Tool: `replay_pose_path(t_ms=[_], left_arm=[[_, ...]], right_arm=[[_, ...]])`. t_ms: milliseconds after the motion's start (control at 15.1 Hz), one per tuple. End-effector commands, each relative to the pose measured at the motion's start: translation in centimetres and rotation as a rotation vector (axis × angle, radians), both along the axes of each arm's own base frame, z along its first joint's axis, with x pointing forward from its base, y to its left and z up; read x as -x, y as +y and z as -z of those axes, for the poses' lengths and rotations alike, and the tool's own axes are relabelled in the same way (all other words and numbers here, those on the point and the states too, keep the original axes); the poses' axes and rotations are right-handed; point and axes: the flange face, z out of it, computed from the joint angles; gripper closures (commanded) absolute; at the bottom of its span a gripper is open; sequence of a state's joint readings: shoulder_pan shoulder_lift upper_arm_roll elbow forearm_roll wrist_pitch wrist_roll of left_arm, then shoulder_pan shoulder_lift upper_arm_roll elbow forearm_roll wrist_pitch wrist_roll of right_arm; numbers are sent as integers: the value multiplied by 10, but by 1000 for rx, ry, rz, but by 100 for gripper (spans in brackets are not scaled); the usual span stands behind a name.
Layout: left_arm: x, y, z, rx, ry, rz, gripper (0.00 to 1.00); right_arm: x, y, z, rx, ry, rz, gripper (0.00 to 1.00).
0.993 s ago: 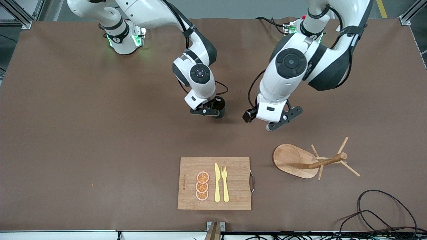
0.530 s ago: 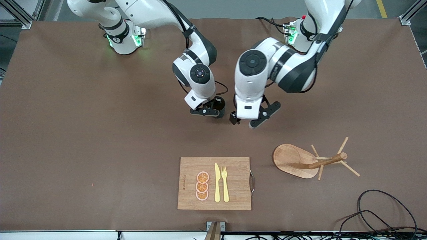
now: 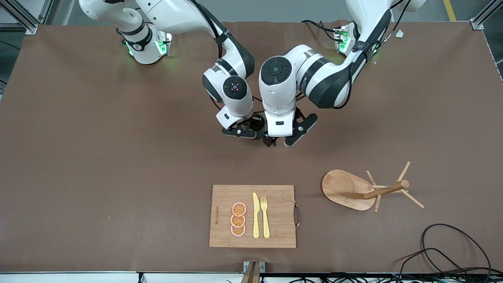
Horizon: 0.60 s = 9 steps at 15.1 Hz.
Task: Pass cup and hang on rack
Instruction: 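Bring the left gripper to the mug handle beside the right gripper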
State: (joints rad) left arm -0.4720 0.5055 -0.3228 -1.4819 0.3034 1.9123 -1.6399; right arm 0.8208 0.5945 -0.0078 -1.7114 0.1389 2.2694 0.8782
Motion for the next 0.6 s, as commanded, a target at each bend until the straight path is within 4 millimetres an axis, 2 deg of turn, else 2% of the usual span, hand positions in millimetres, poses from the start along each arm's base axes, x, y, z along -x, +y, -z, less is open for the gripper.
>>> replay_pose_path(t_ms=[0,132,265,530], left_arm=[[5,-14,5,-27,-38,-19,0],[8,-18,8,-41,-62,-49,0],[14,-26,11,-45,-68,-61,0],[17,-36,7,-40,-97,-75,0]], right_arm=[[-3,2,-9,-10,-8,30,0],[-4,1,-13,-10,-8,30,0],[-10,-2,-26,-25,-22,34,0],[-21,-13,-43,-40,-37,44,0]])
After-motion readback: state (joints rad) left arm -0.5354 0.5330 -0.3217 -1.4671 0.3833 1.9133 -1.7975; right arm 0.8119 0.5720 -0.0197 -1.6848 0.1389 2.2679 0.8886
